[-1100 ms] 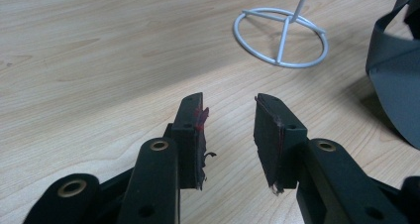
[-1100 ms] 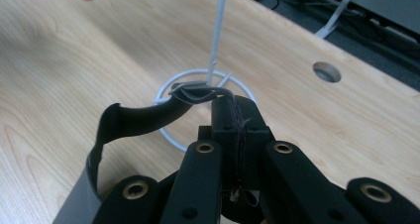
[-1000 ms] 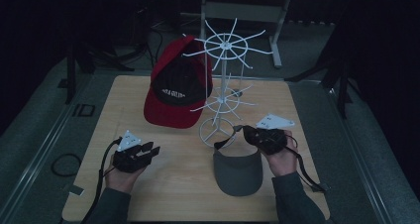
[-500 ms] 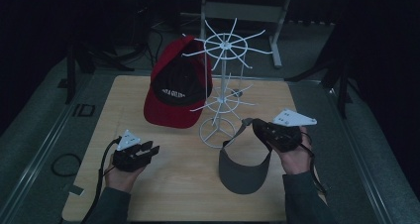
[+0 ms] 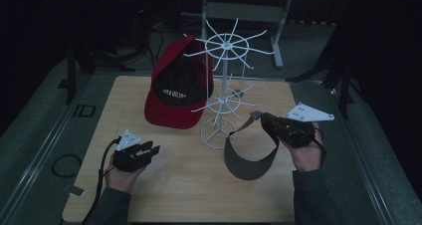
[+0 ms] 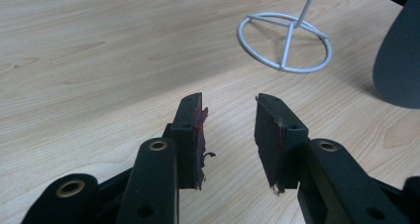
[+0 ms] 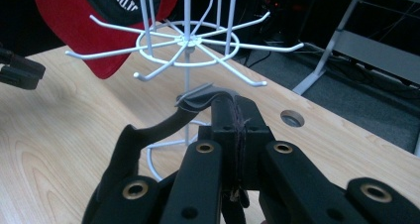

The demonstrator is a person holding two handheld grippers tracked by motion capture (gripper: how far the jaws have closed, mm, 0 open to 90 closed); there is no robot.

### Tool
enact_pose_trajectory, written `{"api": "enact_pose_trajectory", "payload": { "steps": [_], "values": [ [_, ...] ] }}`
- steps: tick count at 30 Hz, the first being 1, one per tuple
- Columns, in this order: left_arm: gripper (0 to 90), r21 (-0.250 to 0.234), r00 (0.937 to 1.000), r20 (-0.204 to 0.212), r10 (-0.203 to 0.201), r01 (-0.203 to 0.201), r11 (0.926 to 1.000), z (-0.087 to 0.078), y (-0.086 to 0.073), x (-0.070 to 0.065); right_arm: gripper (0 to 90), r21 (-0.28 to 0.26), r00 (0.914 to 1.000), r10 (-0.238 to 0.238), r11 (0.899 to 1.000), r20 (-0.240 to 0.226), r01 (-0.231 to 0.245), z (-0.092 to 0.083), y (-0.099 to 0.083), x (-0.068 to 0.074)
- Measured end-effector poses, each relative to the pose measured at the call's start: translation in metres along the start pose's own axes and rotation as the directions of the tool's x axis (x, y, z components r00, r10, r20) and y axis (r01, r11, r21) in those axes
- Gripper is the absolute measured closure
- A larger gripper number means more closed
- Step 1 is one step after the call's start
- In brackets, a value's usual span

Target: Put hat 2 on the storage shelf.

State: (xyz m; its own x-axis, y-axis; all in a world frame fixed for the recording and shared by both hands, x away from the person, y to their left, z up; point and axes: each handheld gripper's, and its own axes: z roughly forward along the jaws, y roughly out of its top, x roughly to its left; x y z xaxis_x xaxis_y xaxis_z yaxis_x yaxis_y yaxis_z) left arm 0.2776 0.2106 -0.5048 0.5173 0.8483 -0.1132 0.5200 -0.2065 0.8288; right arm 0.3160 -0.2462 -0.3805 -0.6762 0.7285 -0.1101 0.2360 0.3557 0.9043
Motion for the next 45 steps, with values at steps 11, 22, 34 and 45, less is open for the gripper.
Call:
{"api": "enact_pose_trajectory", "payload": {
  "steps": [11, 22, 34, 45],
  "values": [
    [64.2, 0.004, 1.0, 0.001, 0.005, -0.005, 1.0, 0.002, 0.0, -0.001, 89.0, -0.041, 1.0, -0.005, 0.999, -0.003, 0.005, -0.013, 0.012, -0.007],
    [64.1, 0.006, 1.0, 0.0, 0.007, -0.007, 1.0, 0.002, 0.0, -0.001, 89.1, -0.057, 0.9998, -0.009, 0.998, 0.016, 0.009, -0.016, 0.022, -0.009],
    [64.0, 0.005, 1.0, -0.001, 0.007, -0.007, 1.0, 0.002, -0.001, -0.001, 89.0, -0.091, 0.9989, -0.046, 0.995, 0.015, 0.047, -0.026, 0.041, -0.008],
    [64.0, 0.007, 1.0, 0.001, 0.001, -0.001, 1.0, 0.002, -0.002, 0.0, 89.0, -0.108, 0.9987, -0.05, 0.993, 0.011, 0.051, -0.03, 0.053, -0.014]
  ]
}}
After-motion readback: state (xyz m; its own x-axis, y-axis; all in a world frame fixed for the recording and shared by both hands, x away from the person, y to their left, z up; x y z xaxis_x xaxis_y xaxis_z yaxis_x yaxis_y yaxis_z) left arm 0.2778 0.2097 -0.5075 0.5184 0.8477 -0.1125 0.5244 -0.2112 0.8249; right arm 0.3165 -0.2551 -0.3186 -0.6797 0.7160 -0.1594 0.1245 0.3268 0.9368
